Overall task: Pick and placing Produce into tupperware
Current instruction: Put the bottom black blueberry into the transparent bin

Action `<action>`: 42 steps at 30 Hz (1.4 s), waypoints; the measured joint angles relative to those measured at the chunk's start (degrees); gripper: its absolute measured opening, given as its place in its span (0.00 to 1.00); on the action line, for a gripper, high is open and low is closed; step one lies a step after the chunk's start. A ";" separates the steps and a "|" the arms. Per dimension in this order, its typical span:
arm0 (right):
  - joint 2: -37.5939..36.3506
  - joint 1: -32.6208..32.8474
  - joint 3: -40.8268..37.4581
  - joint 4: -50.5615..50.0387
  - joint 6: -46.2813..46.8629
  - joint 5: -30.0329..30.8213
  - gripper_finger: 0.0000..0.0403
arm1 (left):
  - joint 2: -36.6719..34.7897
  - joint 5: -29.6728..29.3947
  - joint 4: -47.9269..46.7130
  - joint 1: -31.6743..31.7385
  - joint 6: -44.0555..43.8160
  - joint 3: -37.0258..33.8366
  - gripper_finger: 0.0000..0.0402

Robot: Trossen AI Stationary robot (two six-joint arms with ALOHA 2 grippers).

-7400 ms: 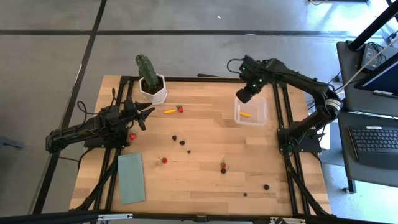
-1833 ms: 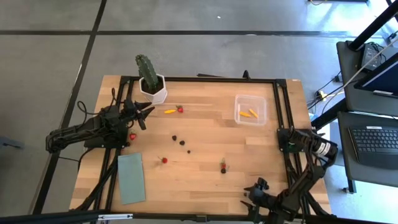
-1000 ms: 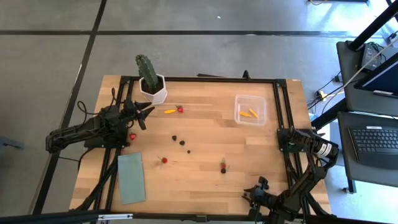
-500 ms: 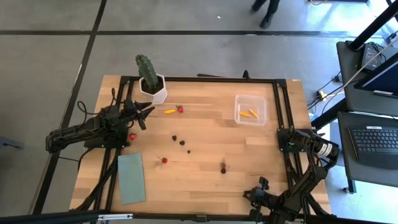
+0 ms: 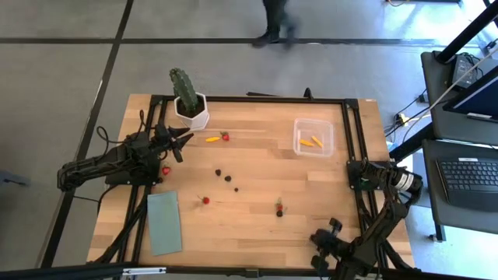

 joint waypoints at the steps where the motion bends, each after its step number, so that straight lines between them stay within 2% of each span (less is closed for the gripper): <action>1: -1.68 -0.97 0.51 -3.22 0.02 0.17 0.12 | 0.02 0.02 0.00 0.00 0.00 -0.01 0.31; 7: -15.86 -7.47 1.84 -26.64 5.09 5.98 0.12 | 0.00 0.02 0.00 -0.02 0.00 0.00 0.31; 11: -28.50 -14.42 3.23 -37.99 5.79 5.18 0.12 | 0.01 0.02 0.00 -0.01 0.00 0.00 0.31; 15: -40.84 -23.48 5.30 -42.11 4.09 3.32 0.12 | 0.02 0.02 0.00 0.00 0.00 0.00 0.31; 22: -54.32 -42.34 7.69 -41.90 -10.56 1.63 0.11 | 0.00 0.03 0.00 0.00 0.00 0.00 0.31; 25: -55.81 -50.11 7.71 -39.50 -17.45 0.41 0.11 | 0.00 0.02 0.00 -0.02 0.00 0.00 0.31; 29: -54.32 -59.22 7.73 -33.60 -27.72 -4.84 0.11 | 0.01 0.02 0.00 -0.02 0.06 0.00 0.31; 35: -48.12 -71.52 7.73 -31.43 -37.65 -12.67 0.11 | 0.00 0.02 0.00 0.00 0.15 0.00 0.31; 42: -38.32 -82.09 7.72 -29.49 -48.58 -20.63 0.11 | 0.00 0.04 0.00 -0.01 0.04 0.00 0.31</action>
